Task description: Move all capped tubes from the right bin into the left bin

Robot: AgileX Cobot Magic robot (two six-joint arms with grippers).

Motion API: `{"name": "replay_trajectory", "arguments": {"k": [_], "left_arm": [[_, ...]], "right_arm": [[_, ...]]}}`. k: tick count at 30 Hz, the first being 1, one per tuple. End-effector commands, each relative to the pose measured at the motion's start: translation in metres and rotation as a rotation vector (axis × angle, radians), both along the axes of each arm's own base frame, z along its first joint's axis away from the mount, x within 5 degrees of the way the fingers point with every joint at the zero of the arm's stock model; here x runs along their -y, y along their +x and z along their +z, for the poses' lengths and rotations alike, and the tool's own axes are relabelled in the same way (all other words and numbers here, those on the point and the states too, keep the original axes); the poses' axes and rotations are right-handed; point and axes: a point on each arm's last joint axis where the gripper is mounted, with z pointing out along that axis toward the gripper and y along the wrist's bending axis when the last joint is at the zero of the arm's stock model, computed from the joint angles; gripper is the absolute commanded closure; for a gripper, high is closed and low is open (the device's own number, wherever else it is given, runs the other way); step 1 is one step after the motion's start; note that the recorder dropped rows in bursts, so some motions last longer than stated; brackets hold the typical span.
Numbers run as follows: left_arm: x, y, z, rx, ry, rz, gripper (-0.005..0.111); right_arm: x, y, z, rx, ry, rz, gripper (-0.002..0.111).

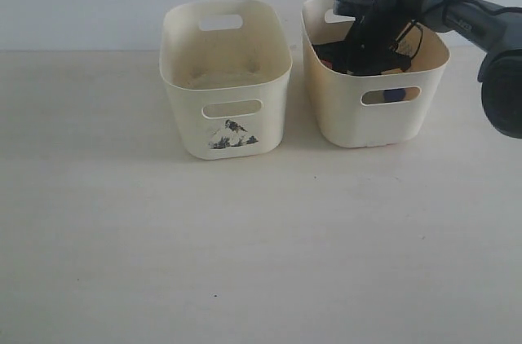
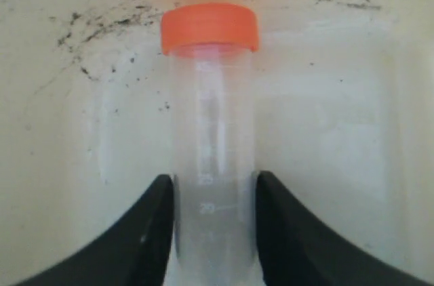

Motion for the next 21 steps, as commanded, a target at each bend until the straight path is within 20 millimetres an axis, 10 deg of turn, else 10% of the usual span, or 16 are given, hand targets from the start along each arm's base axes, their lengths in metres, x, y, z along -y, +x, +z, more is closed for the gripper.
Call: {"name": "replay_trajectory", "arguments": {"k": [1,5,9,15,21], "left_arm": [[0.0,0.0,0.002,0.007,-0.013,0.0,0.102],[0.0,0.0,0.002,0.007,-0.013,0.0,0.102],[0.0,0.0,0.002,0.007,-0.013,0.0,0.102],[0.0,0.0,0.002,0.007,-0.013,0.0,0.102],[0.0,0.0,0.002,0.007,-0.013,0.0,0.102]], "right_arm": [[-0.014,-0.007,-0.017,-0.08,0.027,0.02,0.062],[-0.014,-0.007,-0.017,-0.079,0.023,0.025,0.067],[-0.013,-0.007,-0.017,-0.077,0.005,0.045,0.108],[-0.009,-0.013,-0.005,-0.135,-0.021,0.107,0.108],[0.001,-0.014,0.056,-0.042,-0.13,0.128,0.108]]}}
